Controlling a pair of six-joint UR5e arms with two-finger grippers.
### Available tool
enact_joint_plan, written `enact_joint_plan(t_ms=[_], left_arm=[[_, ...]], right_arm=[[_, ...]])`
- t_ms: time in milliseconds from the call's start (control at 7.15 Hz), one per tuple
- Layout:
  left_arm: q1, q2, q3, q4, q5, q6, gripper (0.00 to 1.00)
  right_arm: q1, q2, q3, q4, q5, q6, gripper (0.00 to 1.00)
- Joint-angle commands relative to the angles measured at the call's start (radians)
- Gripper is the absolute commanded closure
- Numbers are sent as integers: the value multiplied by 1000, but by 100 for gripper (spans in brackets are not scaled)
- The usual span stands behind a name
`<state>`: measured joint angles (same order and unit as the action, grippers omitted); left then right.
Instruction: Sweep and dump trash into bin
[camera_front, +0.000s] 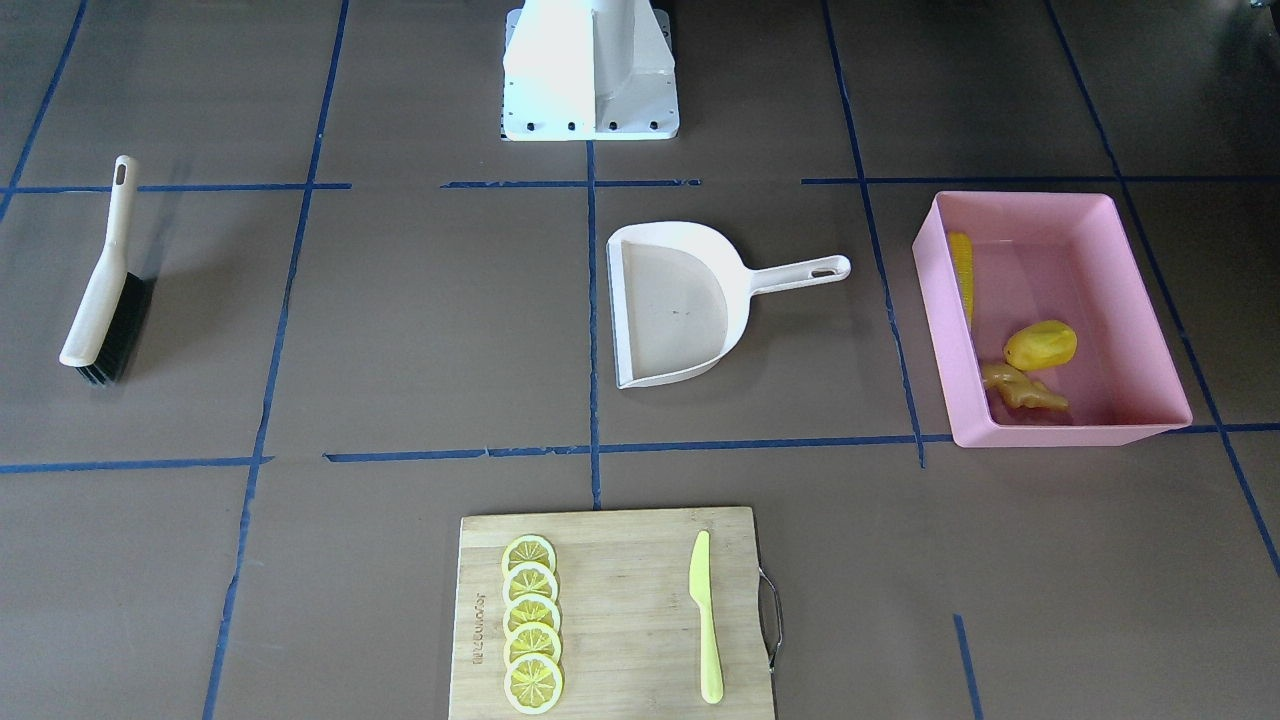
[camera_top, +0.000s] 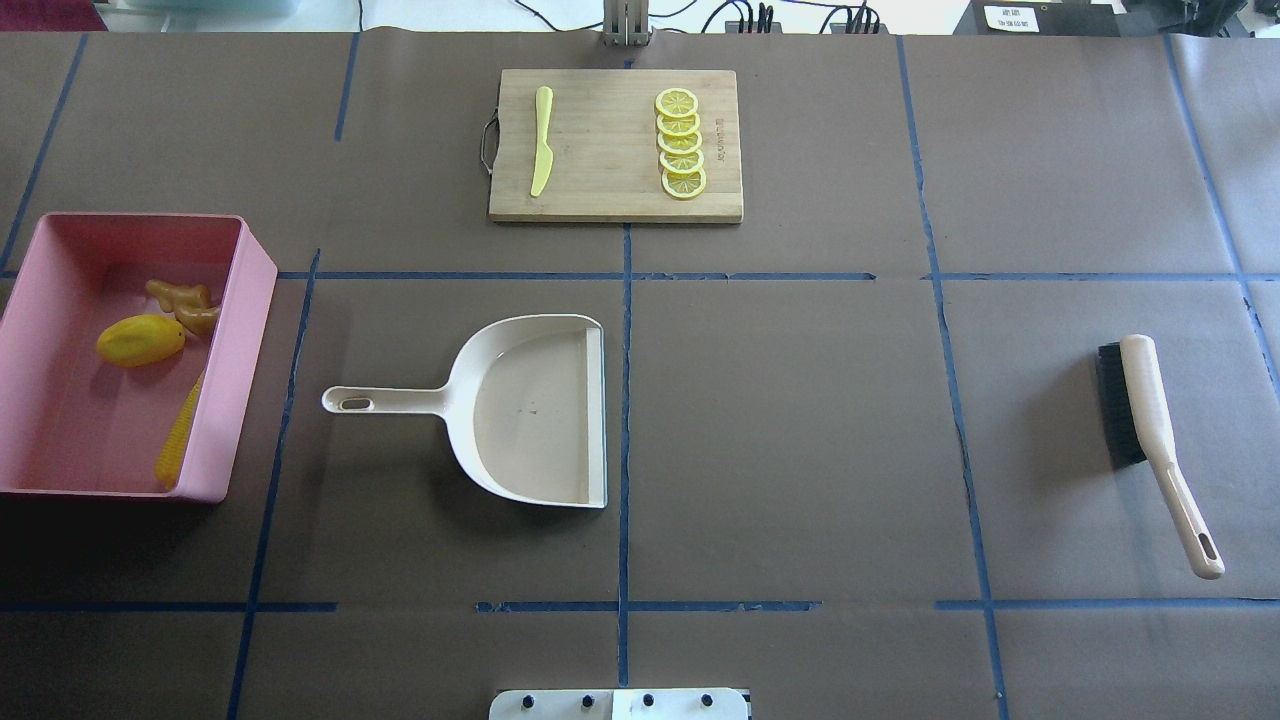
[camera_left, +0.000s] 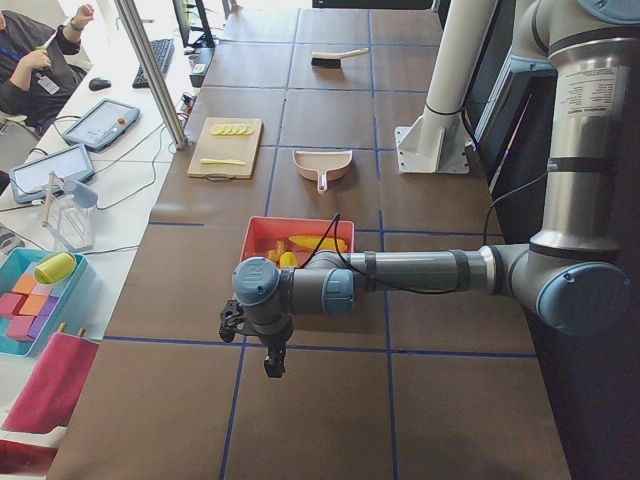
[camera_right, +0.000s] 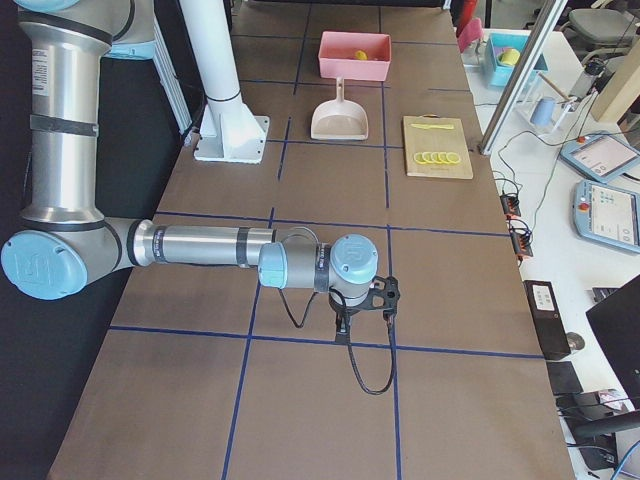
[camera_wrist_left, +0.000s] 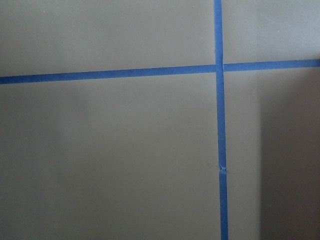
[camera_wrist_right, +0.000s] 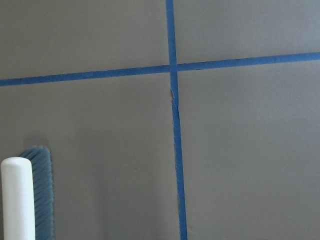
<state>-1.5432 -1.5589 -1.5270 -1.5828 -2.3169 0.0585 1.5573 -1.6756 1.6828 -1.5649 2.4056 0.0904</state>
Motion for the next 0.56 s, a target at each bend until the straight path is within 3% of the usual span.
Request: enact_joint_plan(t_ms=[0, 419], left_arm=[[0, -1, -1, 0, 1, -2, 0], [0, -6, -1, 0, 2, -3, 0]], right_arm=[[16, -1, 0, 0, -8, 0, 0], [26, 4, -2, 0, -6, 2, 0]])
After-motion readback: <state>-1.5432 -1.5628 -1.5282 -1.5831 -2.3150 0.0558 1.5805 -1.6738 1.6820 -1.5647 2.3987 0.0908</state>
